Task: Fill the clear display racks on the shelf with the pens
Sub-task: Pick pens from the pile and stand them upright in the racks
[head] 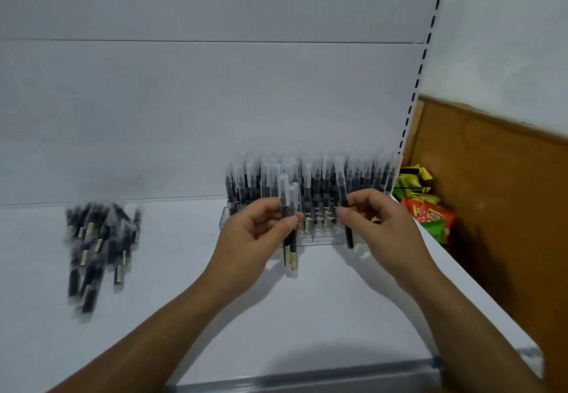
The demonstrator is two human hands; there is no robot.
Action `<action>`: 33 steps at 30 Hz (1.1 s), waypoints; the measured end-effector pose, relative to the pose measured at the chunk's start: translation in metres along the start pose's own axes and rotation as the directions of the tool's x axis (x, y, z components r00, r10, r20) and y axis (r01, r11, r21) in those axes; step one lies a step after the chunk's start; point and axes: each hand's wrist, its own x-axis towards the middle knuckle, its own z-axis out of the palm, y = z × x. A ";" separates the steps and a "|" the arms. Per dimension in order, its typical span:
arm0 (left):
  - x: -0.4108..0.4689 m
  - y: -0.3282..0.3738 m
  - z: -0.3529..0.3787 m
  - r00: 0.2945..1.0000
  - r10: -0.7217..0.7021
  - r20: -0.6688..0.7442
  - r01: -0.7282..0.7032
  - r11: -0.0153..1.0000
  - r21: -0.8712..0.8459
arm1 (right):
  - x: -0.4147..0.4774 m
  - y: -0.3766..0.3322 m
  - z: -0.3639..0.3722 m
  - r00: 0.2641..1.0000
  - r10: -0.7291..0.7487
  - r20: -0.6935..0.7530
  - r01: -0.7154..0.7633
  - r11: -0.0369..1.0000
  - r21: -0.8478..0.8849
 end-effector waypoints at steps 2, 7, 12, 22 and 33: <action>0.004 -0.003 0.009 1.000 -0.007 0.021 0.007 1.000 -0.005 | 0.007 0.001 -0.003 0.999 0.005 -0.053 -0.002 0.998 0.059; 0.002 -0.011 0.021 0.997 -0.080 -0.013 0.076 0.980 -0.184 | 0.030 -0.001 -0.007 0.994 -0.043 -0.104 0.053 0.995 0.087; -0.002 -0.018 0.022 0.993 -0.114 0.018 0.116 0.981 -0.158 | 0.053 -0.001 0.001 0.991 -0.125 -0.052 0.124 0.992 -0.010; 0.000 -0.026 0.020 0.989 -0.146 0.021 0.147 0.972 -0.185 | 0.068 0.009 0.015 0.969 -0.247 0.025 0.247 0.949 -0.196; 0.002 -0.028 0.021 0.997 -0.083 0.003 0.082 0.986 -0.145 | 0.067 0.013 0.016 0.982 -0.179 0.067 0.191 0.914 -0.358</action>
